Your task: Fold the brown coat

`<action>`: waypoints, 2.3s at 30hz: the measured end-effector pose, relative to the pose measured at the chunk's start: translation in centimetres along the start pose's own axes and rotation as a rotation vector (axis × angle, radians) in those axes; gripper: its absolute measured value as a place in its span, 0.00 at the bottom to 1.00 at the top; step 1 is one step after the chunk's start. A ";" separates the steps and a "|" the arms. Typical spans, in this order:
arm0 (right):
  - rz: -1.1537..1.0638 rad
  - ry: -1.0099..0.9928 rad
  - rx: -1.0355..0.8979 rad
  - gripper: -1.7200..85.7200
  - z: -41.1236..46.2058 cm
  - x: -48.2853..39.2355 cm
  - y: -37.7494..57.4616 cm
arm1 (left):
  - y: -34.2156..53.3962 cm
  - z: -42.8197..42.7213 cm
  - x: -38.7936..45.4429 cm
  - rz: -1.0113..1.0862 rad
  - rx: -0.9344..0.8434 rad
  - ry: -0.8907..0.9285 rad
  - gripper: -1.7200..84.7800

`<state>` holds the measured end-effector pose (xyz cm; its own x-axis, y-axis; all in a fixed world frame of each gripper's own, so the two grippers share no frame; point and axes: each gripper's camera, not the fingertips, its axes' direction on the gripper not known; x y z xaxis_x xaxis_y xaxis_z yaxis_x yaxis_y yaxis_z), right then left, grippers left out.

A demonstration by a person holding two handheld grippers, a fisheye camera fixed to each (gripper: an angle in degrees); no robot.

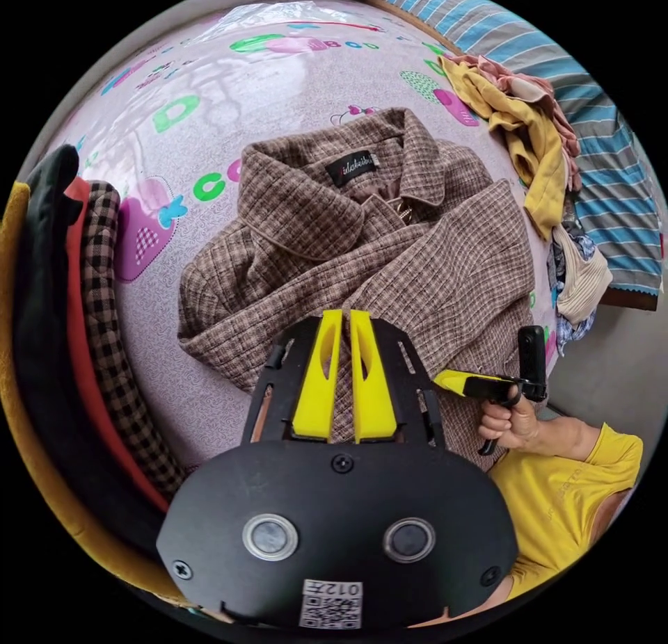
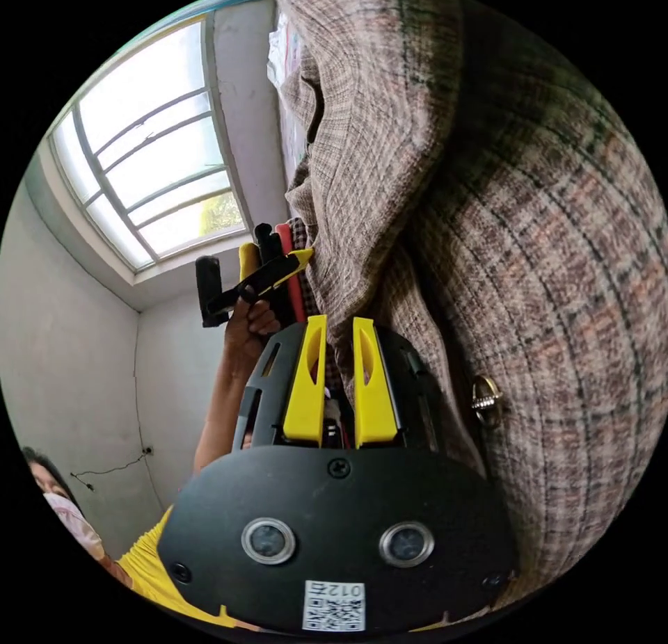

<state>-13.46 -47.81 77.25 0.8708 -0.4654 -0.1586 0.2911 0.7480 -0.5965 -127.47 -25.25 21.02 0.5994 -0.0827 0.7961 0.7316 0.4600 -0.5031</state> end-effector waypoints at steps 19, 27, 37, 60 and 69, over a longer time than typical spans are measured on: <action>-0.164 -0.057 -0.091 0.03 5.9 -2.6 -0.7 | 7.4 -8.5 -3.3 -0.057 0.013 -0.041 0.02; -0.020 -0.009 -0.149 0.03 8.2 4.3 0.9 | 10.3 -3.7 -4.9 -0.234 0.021 -0.021 0.03; -0.715 0.439 0.138 0.03 -6.0 -5.5 -0.3 | 19.6 -8.3 2.9 -0.267 0.417 -0.173 0.02; -0.756 0.802 0.046 0.02 13.4 -4.8 -9.6 | 21.5 -0.2 3.3 -0.426 0.378 -0.287 0.02; -0.770 0.885 0.029 0.02 17.7 -1.5 -10.1 | 26.2 2.2 1.7 -0.330 0.584 -0.196 0.02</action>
<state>-10.68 -46.34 97.41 -0.1152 -0.9581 -0.2623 0.6396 0.1305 -0.7576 -107.97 -11.41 9.94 0.2659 -0.1643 0.9499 0.5380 0.8429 -0.0048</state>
